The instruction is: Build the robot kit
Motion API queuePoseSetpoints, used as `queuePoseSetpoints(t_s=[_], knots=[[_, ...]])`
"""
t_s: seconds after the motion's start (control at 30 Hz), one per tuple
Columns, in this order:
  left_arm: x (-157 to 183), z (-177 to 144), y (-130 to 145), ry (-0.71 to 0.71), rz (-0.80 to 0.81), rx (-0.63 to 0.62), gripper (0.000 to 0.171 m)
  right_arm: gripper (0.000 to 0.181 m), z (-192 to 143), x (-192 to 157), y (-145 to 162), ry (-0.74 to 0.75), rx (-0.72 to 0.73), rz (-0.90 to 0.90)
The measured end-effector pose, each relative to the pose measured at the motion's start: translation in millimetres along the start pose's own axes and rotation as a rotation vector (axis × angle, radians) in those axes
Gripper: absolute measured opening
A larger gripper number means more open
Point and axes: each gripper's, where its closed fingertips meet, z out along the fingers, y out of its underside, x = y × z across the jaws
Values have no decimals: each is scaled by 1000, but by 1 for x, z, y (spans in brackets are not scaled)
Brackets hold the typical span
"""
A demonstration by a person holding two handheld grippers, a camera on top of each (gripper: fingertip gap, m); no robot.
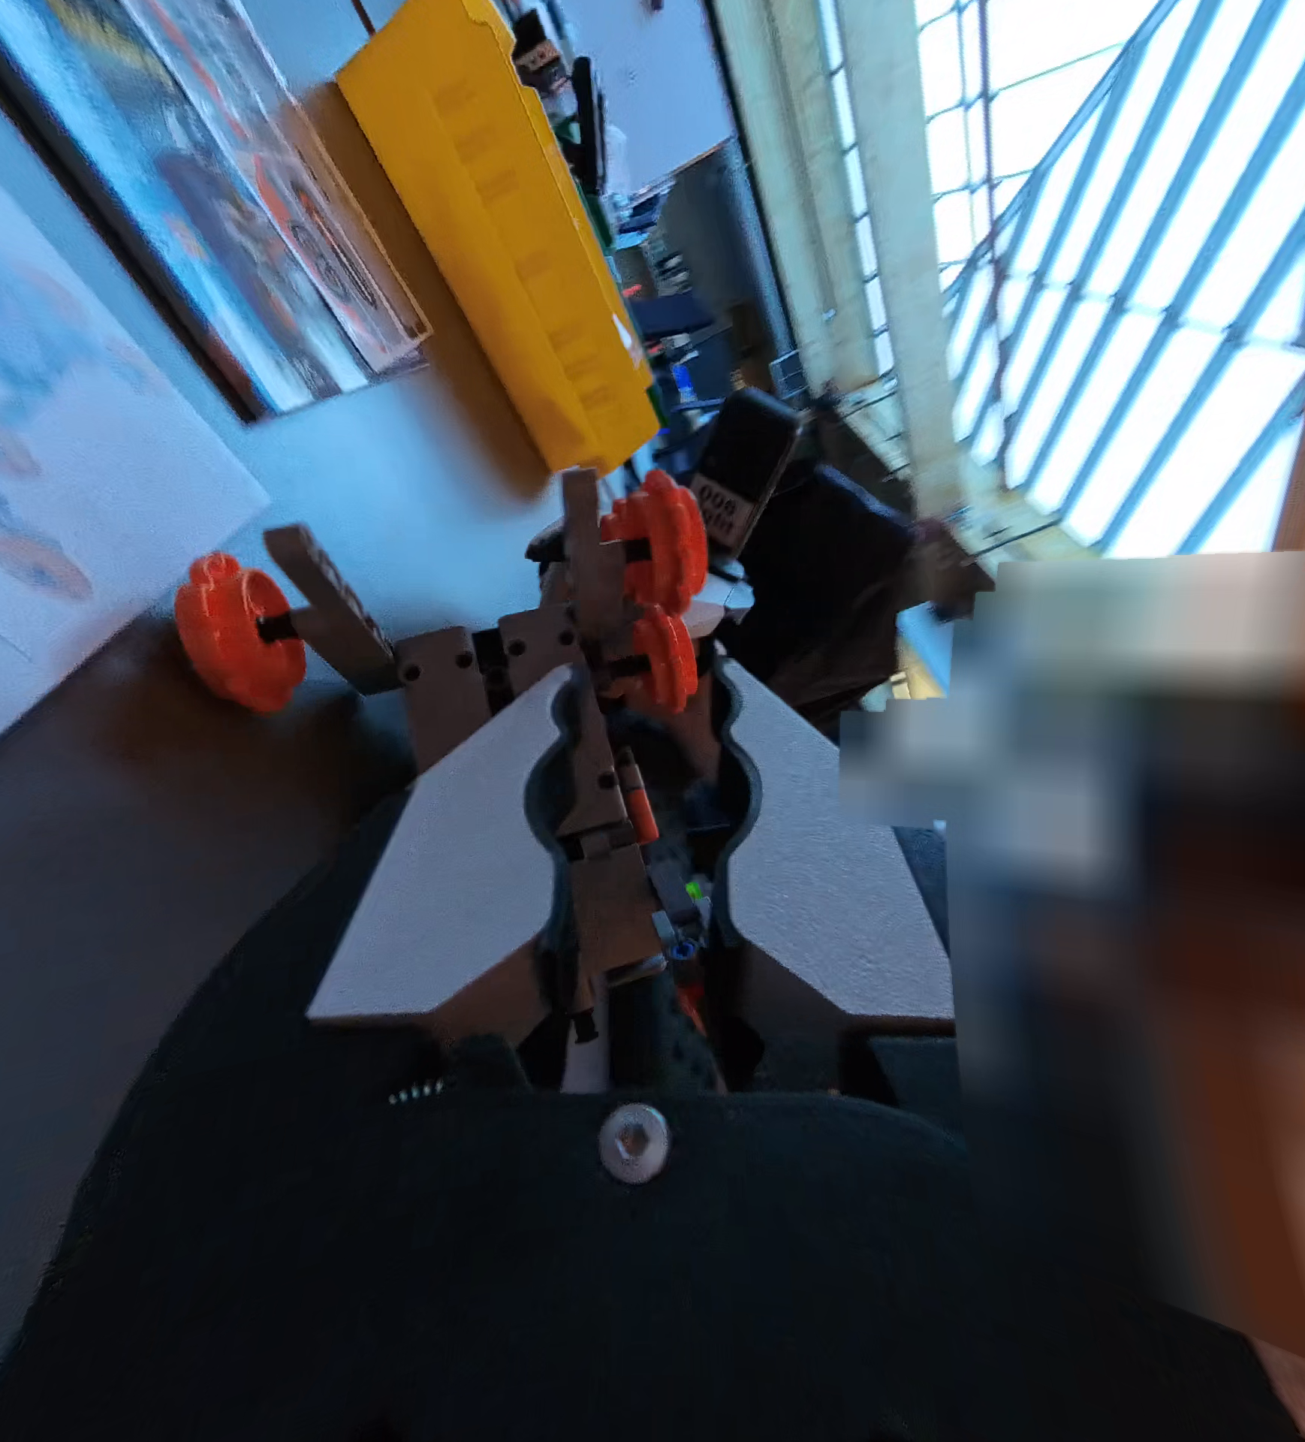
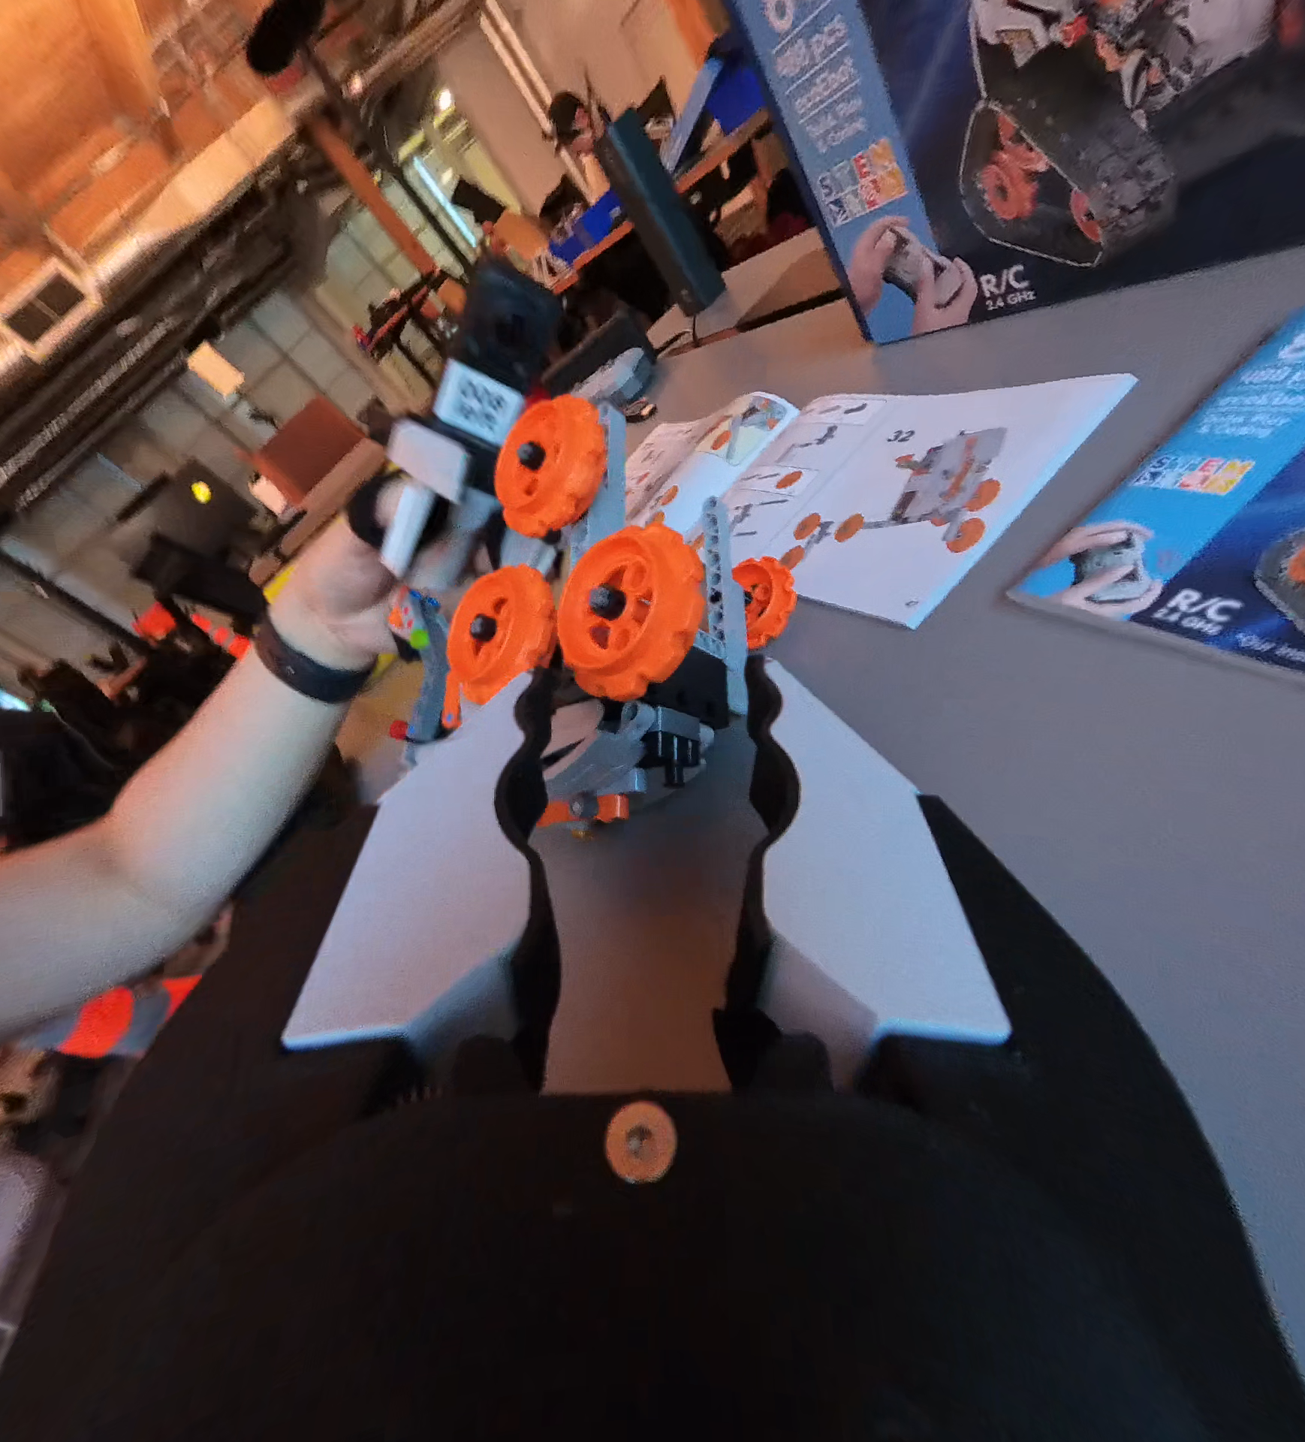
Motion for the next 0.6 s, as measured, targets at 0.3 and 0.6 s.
queuePoseSetpoints(t_s=[0.3,0.6], knots=[[32,18,41,-794,910,-116,79,52,-7,5,7,-73,-89,-214],[-34,20,44,-1347,964,-457,88,54,-8,-4,13,-85,-98,-234]])
